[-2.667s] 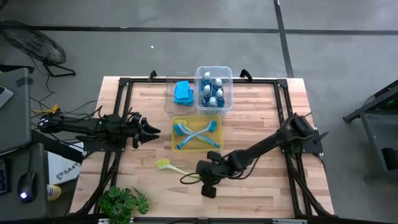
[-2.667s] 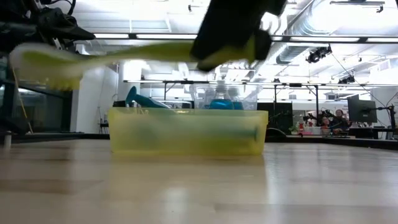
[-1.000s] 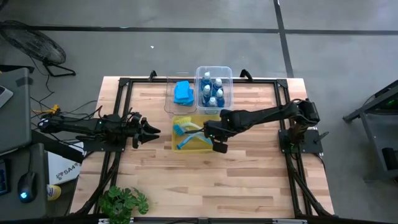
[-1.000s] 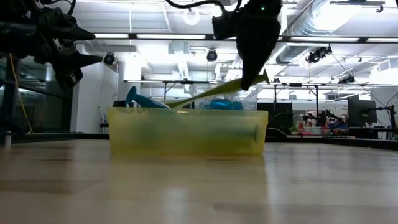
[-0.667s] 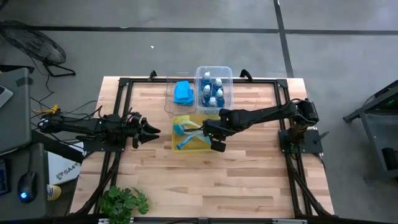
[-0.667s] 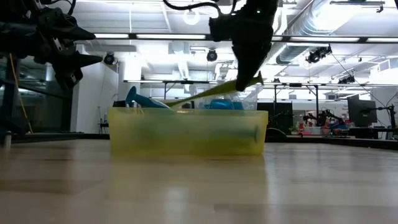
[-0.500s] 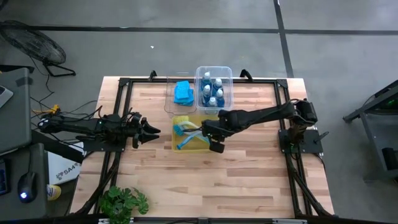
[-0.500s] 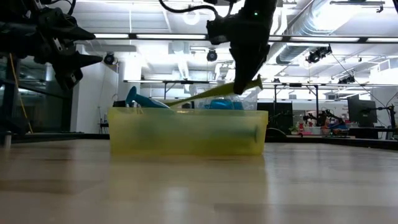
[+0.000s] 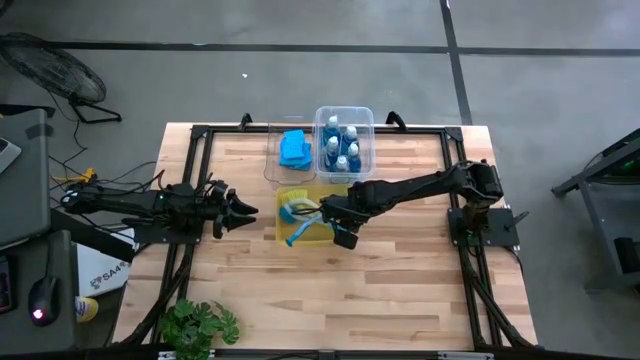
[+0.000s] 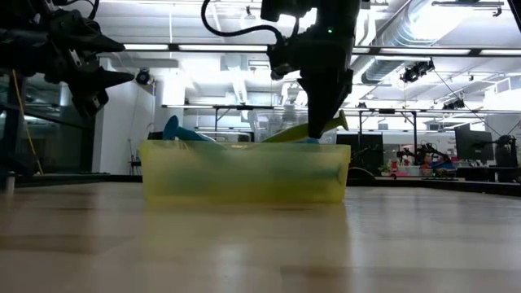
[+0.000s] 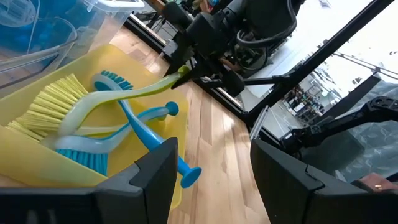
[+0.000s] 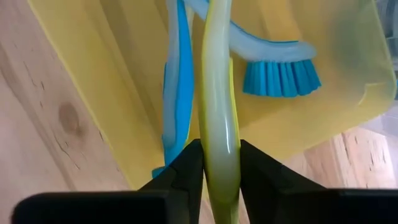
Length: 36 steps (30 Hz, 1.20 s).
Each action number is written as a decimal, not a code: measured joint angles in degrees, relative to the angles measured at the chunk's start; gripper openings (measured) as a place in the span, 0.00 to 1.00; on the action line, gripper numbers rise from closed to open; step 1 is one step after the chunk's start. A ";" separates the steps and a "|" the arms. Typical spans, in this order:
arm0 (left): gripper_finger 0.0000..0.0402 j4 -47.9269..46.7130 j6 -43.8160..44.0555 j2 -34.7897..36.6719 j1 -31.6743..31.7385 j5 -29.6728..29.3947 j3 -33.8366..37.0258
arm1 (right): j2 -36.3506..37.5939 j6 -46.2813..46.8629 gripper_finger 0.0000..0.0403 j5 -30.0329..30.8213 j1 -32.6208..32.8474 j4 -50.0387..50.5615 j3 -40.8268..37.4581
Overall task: Pick & Place Kitchen Sink Supplies
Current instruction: Put the yellow toilet brush into the yellow bin, then return to Home Position
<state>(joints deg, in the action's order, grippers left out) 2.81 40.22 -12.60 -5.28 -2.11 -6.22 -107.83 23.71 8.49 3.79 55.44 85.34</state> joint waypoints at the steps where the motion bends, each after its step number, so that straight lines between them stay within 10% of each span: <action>1: 0.49 0.00 0.00 0.00 0.00 0.00 0.00 | 0.02 0.35 0.20 -0.02 0.00 -0.02 0.00; 36: 0.49 0.02 0.01 0.00 0.01 0.07 0.00 | 4.09 12.32 0.54 -4.75 1.23 -4.20 0.11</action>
<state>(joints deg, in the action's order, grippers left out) 2.83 40.23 -12.60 -5.27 -2.04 -6.22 -103.74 36.03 3.74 5.03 51.24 85.45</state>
